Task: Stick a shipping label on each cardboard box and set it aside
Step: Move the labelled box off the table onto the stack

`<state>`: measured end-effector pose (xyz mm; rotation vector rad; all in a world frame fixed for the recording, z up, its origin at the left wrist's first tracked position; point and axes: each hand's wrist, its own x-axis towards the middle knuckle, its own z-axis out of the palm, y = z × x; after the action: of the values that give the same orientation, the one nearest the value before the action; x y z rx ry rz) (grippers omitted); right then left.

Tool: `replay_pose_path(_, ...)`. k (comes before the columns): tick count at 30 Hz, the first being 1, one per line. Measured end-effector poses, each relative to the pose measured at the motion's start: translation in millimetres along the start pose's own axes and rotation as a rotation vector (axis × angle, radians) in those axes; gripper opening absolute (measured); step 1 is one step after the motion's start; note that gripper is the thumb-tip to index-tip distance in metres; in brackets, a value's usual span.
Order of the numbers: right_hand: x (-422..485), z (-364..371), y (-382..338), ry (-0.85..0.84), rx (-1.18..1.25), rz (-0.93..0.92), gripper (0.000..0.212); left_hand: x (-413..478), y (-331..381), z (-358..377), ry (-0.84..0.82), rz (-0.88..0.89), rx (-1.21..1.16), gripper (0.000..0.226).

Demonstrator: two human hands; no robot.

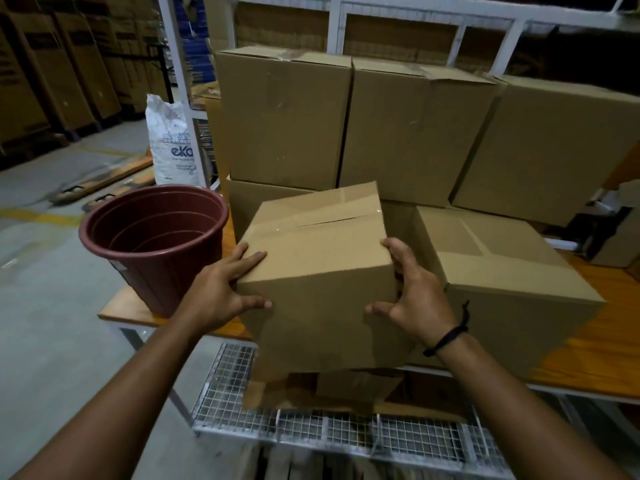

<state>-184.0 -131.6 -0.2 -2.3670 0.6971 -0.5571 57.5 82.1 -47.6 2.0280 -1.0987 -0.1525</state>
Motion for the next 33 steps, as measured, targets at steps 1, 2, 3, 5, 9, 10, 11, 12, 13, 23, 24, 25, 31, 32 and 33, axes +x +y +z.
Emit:
replay_pose_path(1,-7,5,6,0.001,0.044,0.016,0.106,-2,2,-3,0.02,0.027,0.055,0.093)
replay_pose_path(2,-14,11,12,0.004,0.076,0.025,0.106,-5,5,-4,0.027,0.049,0.112,0.093)
replay_pose_path(3,-22,18,18,0.012,0.102,0.036,0.105,-7,9,-5,0.022,0.067,0.161,0.093)
replay_pose_path(5,-33,30,30,0.033,0.16,0.074,0.106,-8,16,-2,-0.007,0.081,0.221,0.092)
replay_pose_path(9,-40,36,51,0.014,0.189,0.116,0.1,-5,22,4,-0.061,0.102,0.251,0.083)
replay_pose_path(10,-39,32,55,-0.018,0.202,0.114,0.097,-4,22,3,-0.068,0.089,0.217,0.08)
replay_pose_path(11,-38,25,56,-0.051,0.218,0.11,0.094,-3,20,0,-0.075,0.056,0.159,0.078)
replay_pose_path(12,-35,17,55,-0.074,0.233,0.114,0.091,1,20,-2,-0.075,0.012,0.098,0.077)
replay_pose_path(13,-28,9,54,-0.082,0.255,0.117,0.087,7,19,-5,-0.074,-0.04,0.042,0.075)
replay_pose_path(23,55,11,23,-0.202,0.156,0.292,0.082,44,32,0,-0.348,-0.393,-0.42,0.091)
replay_pose_path(24,48,13,21,-0.177,0.156,0.294,0.082,37,34,-1,-0.353,-0.368,-0.413,0.091)
replay_pose_path(25,40,13,19,-0.157,0.157,0.29,0.081,32,34,-3,-0.352,-0.339,-0.386,0.091)
replay_pose_path(31,-34,11,4,-0.116,0.164,0.26,0.08,-26,40,-21,-0.353,-0.22,-0.196,0.101)
replay_pose_path(32,-51,10,0,-0.107,0.16,0.266,0.081,-39,44,-25,-0.347,-0.194,-0.172,0.102)
replay_pose_path(33,-68,8,-5,-0.095,0.154,0.27,0.081,-52,49,-28,-0.35,-0.169,-0.158,0.102)
